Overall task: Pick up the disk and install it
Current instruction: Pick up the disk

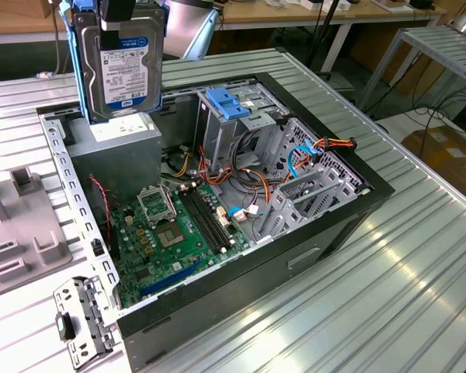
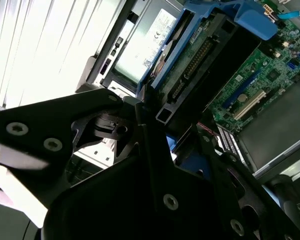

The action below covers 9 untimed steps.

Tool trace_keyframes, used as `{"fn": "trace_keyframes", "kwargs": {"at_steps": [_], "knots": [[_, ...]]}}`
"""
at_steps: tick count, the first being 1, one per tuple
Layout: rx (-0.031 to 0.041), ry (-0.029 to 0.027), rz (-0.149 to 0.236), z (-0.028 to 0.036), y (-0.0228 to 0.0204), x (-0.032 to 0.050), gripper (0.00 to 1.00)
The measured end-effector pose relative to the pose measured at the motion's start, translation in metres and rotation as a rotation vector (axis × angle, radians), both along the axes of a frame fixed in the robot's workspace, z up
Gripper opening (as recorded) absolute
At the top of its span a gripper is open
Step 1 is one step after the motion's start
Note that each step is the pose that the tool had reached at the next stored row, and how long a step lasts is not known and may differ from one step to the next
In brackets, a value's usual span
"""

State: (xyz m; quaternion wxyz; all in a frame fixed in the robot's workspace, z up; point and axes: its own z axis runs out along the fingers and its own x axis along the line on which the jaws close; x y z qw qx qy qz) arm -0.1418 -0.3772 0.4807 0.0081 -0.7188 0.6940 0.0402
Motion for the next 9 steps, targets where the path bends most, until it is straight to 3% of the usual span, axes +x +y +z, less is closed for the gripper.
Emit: {"fn": "trace_keyframes", "kwargs": {"at_steps": [9], "knots": [[0.0000, 0.0000, 0.000, -0.0001, -0.0088, 0.0004, 0.37]]}}
